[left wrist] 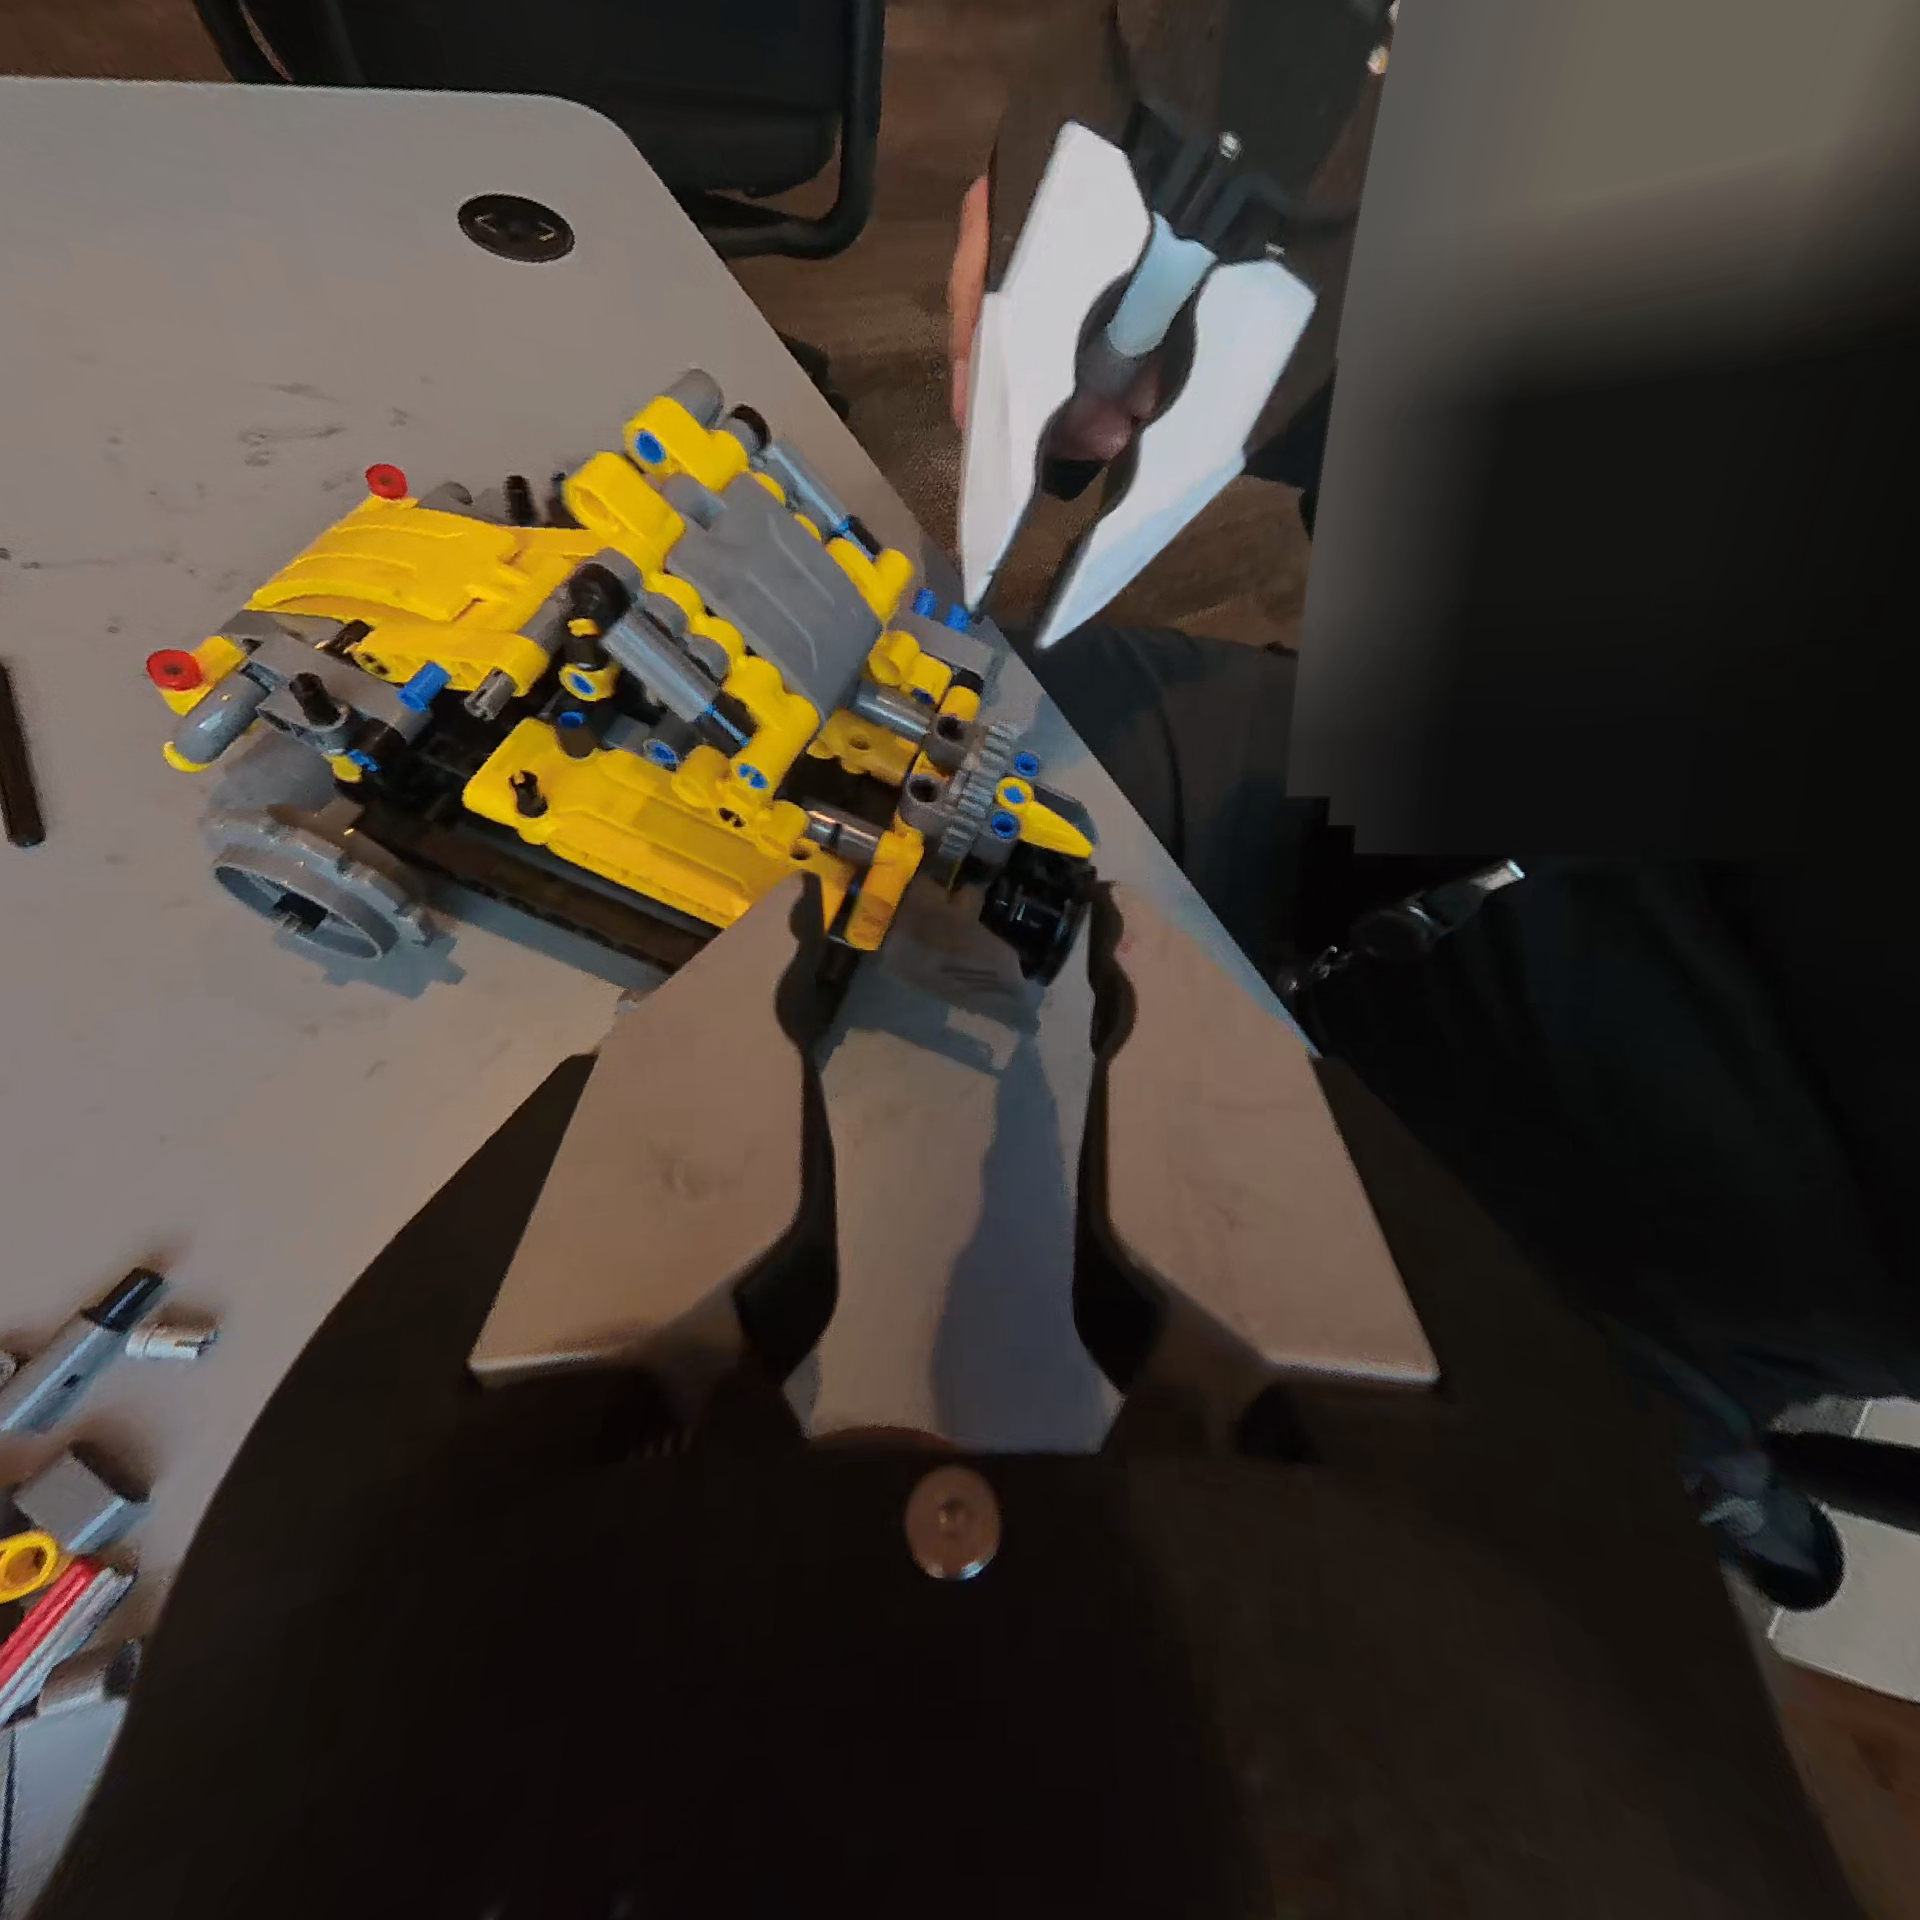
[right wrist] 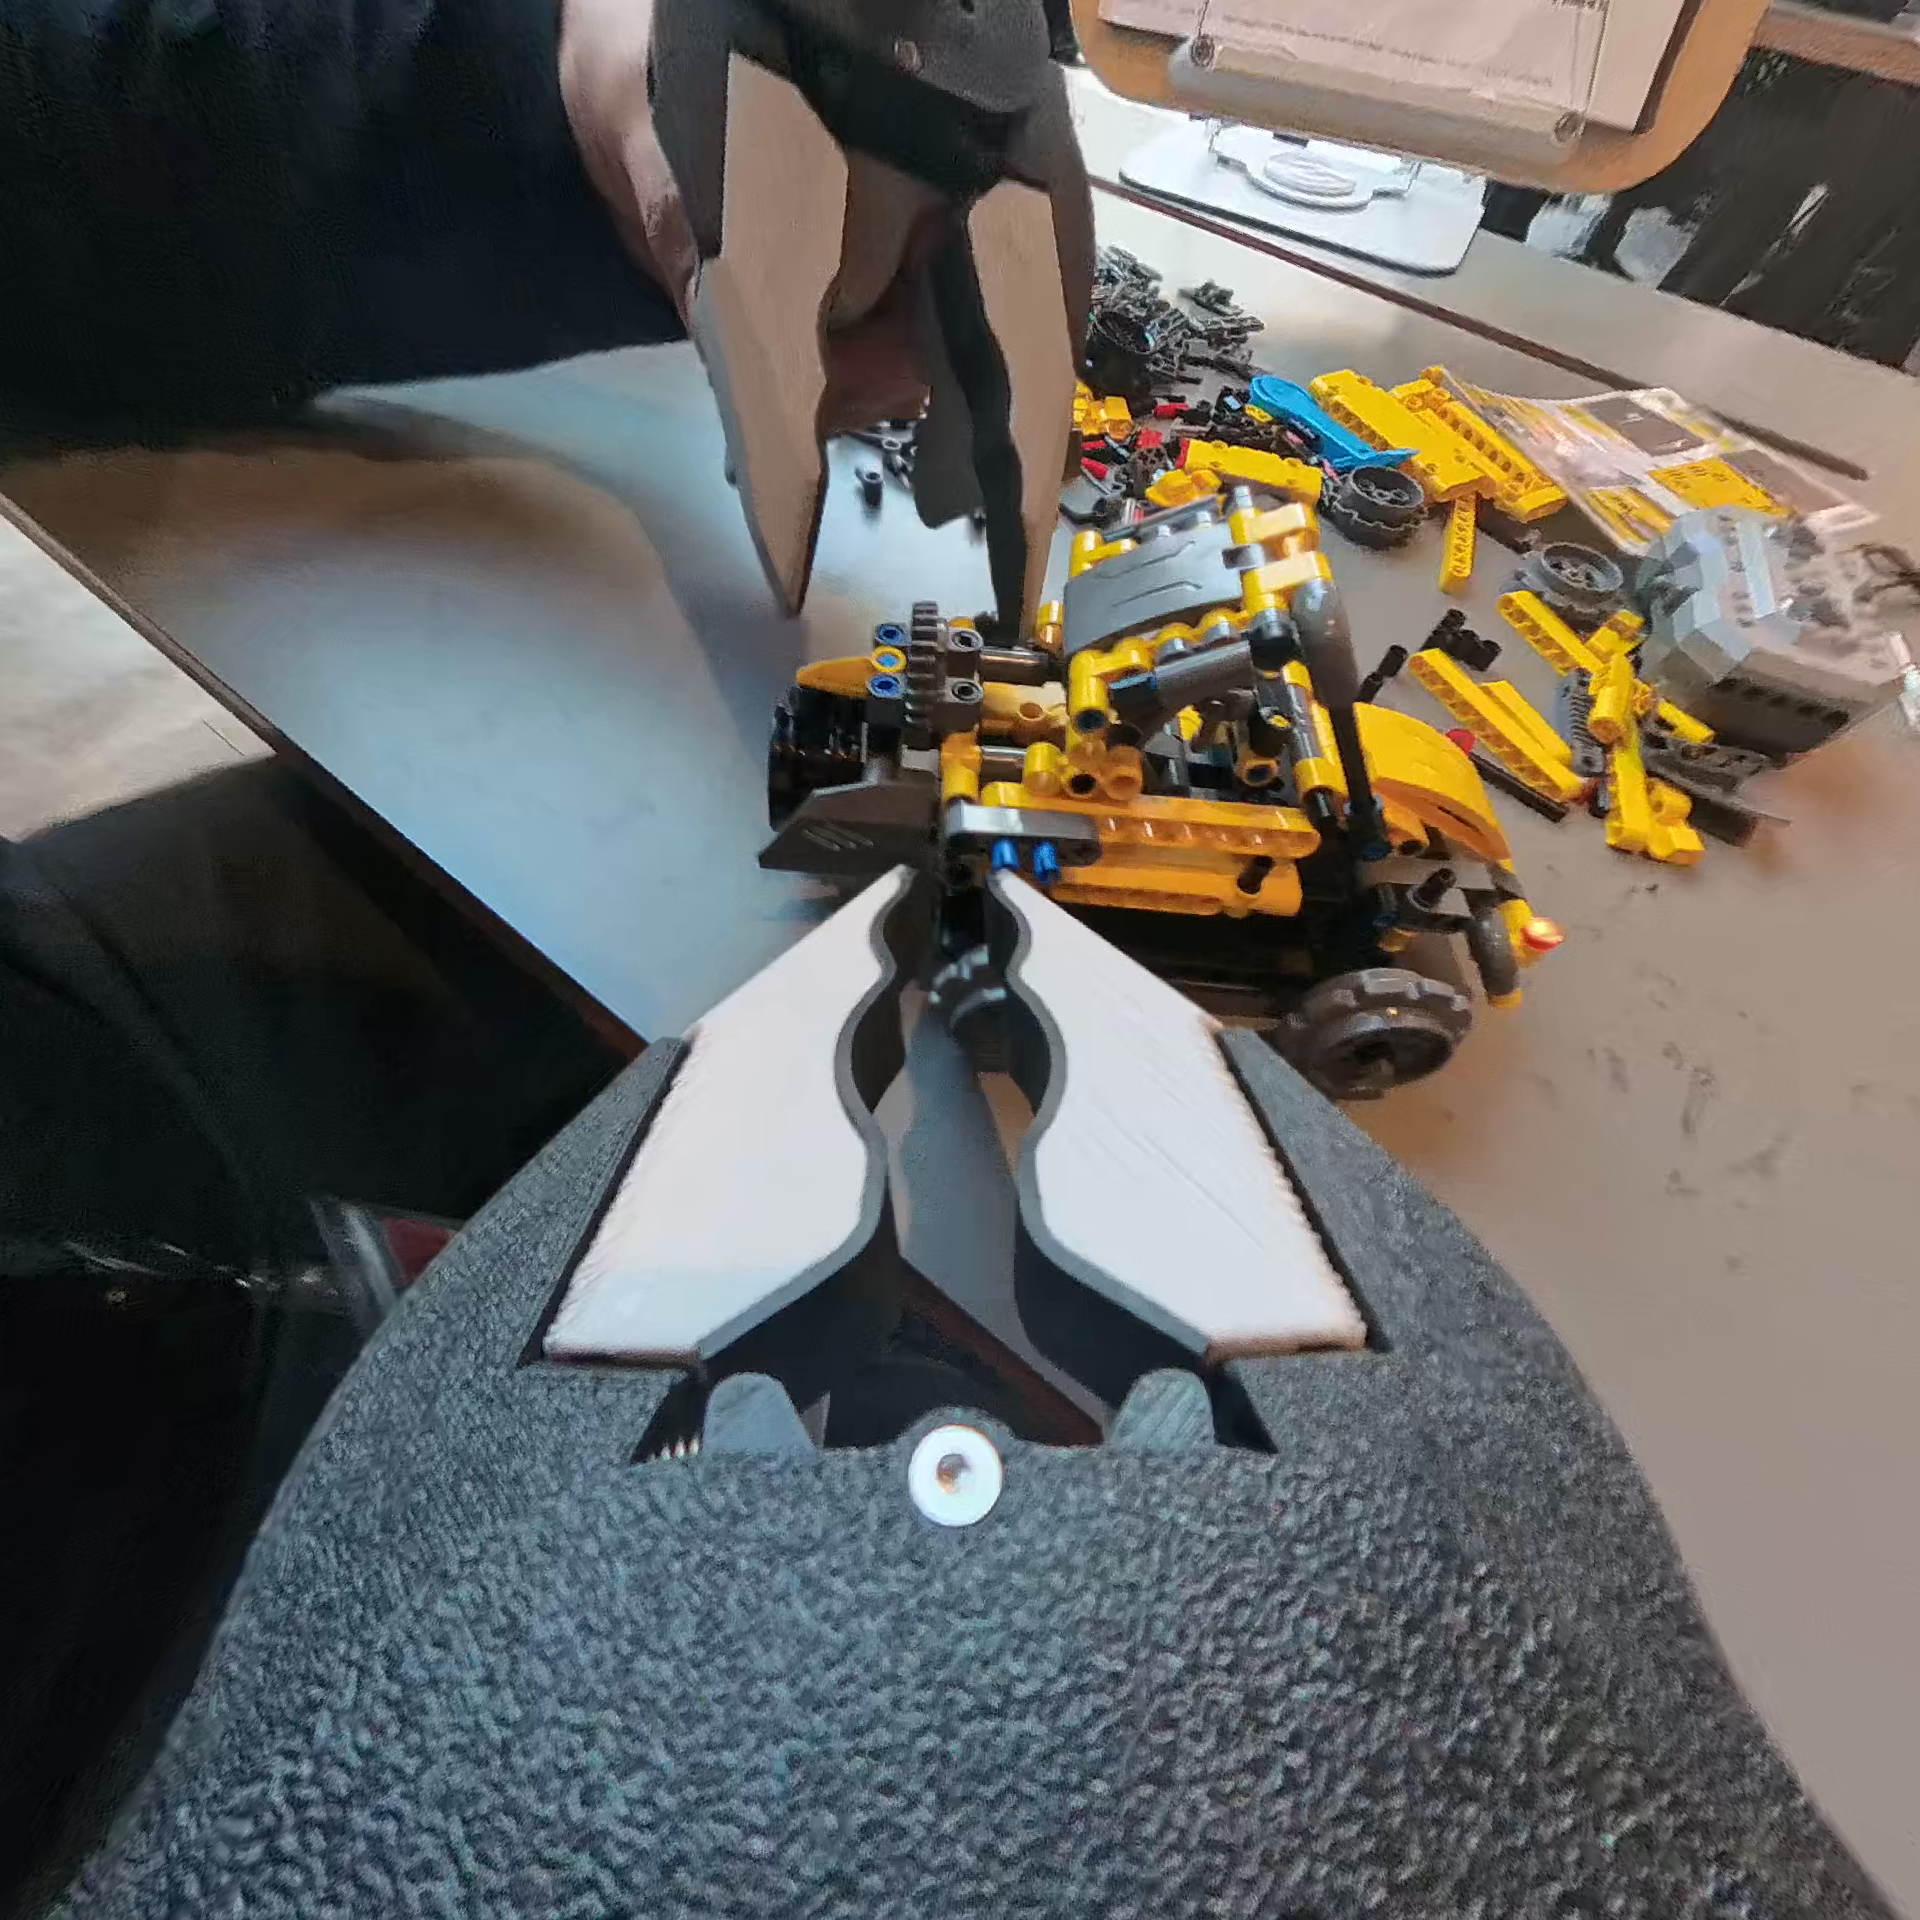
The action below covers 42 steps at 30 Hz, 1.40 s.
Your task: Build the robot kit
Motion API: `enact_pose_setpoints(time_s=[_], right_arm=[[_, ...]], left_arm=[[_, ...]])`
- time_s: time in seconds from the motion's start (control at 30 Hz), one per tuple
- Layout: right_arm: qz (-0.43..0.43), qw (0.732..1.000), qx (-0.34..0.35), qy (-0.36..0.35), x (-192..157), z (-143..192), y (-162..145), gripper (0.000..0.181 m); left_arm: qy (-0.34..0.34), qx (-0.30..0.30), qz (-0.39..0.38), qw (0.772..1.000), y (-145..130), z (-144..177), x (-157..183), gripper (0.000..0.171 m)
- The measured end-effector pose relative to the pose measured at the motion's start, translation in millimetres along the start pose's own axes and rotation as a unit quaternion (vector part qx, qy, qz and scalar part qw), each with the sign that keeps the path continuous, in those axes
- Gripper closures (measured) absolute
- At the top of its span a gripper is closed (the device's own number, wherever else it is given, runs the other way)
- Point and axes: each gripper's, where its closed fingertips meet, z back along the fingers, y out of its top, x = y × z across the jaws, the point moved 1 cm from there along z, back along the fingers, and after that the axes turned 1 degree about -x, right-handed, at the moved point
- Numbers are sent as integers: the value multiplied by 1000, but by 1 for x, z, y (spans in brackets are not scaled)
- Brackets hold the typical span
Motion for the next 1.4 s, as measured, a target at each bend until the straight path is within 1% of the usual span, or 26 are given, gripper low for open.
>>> enact_pose_setpoints(time_s=[0.07,0.13,0.2,0.27,0.37,0.53,0.73,0.77,0.87,0.97,1.03,1.17,1.3,1.4], right_arm=[[-20,1000,-7,-7,-2,-4,0,171],[-25,999,-10,-31,3,-7,-3,180],[-52,998,-16,-30,4,-10,-7,172],[-67,997,-5,-33,4,-11,-7,167],[-70,997,7,-32,3,-12,-4,169],[-127,991,33,-19,5,-14,-5,169],[-124,991,50,-21,4,-15,-6,170],[-124,991,54,-22,4,-14,-7,171],[-104,990,79,-58,4,-15,-10,175],[-65,988,99,-97,4,-15,-9,175],[-76,988,107,-82,6,-15,-9,175],[-111,987,118,-16,8,-16,-9,175],[-80,989,122,-20,10,-17,-9,175],[-38,990,132,-45,10,-18,-10,175]], left_arm=[[5,-8,-27,1000,-4,-7,2,123],[33,-11,-52,998,-4,-12,-3,128],[47,-13,-73,996,-5,-12,-6,131],[44,-7,-83,996,-6,-11,-8,131],[6,15,-65,998,-4,-11,-10,141],[-31,38,-62,997,-3,-12,-11,144],[-34,42,-59,997,-2,-14,-11,144],[-32,41,-62,997,-3,-14,-11,146],[-14,37,-61,997,-3,-17,-14,149],[-16,38,-58,997,-3,-16,-13,149],[-23,41,-45,998,-2,-16,-14,149],[-34,42,-32,998,-2,-15,-15,150],[-38,42,-23,998,-2,-14,-16,151],[-42,39,-20,998,-3,-15,-16,151]])
